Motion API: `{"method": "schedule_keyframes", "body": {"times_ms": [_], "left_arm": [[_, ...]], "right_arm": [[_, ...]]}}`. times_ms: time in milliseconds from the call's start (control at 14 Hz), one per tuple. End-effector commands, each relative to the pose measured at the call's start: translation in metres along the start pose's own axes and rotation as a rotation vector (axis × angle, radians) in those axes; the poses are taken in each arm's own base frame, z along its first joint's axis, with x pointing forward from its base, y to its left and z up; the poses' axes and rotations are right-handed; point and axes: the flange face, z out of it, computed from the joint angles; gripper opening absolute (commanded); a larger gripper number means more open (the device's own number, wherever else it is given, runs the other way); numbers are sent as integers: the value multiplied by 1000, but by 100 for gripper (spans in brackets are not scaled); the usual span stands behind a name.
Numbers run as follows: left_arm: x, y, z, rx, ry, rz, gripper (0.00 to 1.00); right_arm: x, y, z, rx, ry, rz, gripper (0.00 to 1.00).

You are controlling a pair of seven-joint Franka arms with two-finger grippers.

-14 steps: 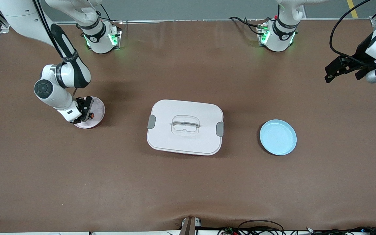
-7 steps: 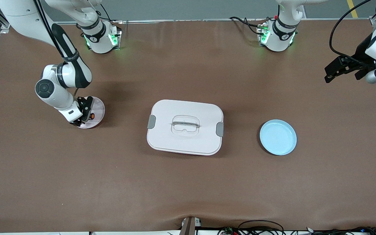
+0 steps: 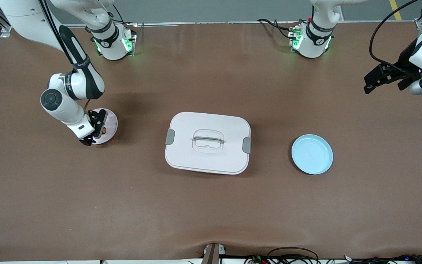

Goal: Transfer orange switch to right arm and place
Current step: 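Lower the switch onto the pink plate and open the right gripper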

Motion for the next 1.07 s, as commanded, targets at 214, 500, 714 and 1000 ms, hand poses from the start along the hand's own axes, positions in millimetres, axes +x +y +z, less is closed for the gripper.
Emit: {"method": "schedule_keyframes", "body": {"times_ms": [214,500,714,1000], "left_arm": [[0,-1,-2,3,-4,0,100],[11,-2,0,-3,-12,4,100],[11,-4,0,-14,-17,-1,100],[1,-4,1,-3,-59,-9,100]], "right_arm": [[-9,1,-8,56,28,344,100],[-9,-9,-21,134,-26,852,100],[-11,-7,-46,111,-28,1041,100],[-14,-9,-78,112,-42,1219,100]]}}
